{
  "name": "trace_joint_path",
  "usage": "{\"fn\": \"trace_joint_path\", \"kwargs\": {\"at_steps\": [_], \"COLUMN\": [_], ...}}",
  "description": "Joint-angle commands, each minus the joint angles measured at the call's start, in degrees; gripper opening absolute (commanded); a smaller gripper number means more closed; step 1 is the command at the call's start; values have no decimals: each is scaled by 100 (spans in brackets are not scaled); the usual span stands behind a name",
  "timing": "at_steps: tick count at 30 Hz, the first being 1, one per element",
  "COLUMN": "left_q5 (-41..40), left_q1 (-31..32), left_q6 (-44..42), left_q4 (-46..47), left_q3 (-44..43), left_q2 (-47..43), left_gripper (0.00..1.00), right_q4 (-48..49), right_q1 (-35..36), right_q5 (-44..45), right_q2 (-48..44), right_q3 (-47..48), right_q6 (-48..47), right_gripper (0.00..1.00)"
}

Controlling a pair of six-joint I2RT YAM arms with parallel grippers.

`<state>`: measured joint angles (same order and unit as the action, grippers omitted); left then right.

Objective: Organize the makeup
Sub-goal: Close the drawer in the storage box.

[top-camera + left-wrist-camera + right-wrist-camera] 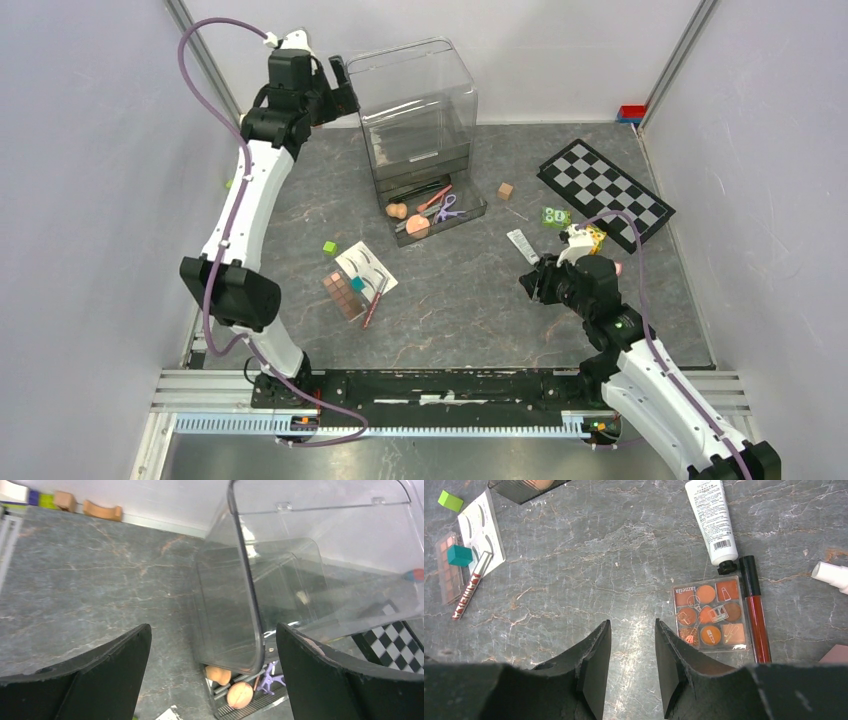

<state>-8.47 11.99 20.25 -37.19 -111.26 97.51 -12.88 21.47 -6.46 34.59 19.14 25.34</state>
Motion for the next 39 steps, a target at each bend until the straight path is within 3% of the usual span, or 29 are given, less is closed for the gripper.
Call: {"fn": "trace_joint_path", "kwargs": {"at_steps": [1,7,15,24,32,39], "left_q5": [689,739,703,820,1084,1051], "left_q1": [32,36,32,32,36,41], "left_q6": [348,383,317,277,269,277], "left_q4": [160,224,125,98,98,98], "left_q3": [-368,-700,-828,-783,-684,-607], "left_q2": [208,487,838,1058,1091,998], "left_gripper": [100,99,82,75,59,45], "right_q4": [73,146,308,879,2262,3183], "right_q1": [-17,-20,-20,-20,128,795], "right_q5": [-74,-117,92,40,169,1026], "right_q2": [-44,-66,49,530,1618,2859], "right_q3": [50,-86,-174,-171,-221,371], "right_q6": [-122,-17,60,258,577,603], "right_gripper": [44,44,45,45,46,47]}}
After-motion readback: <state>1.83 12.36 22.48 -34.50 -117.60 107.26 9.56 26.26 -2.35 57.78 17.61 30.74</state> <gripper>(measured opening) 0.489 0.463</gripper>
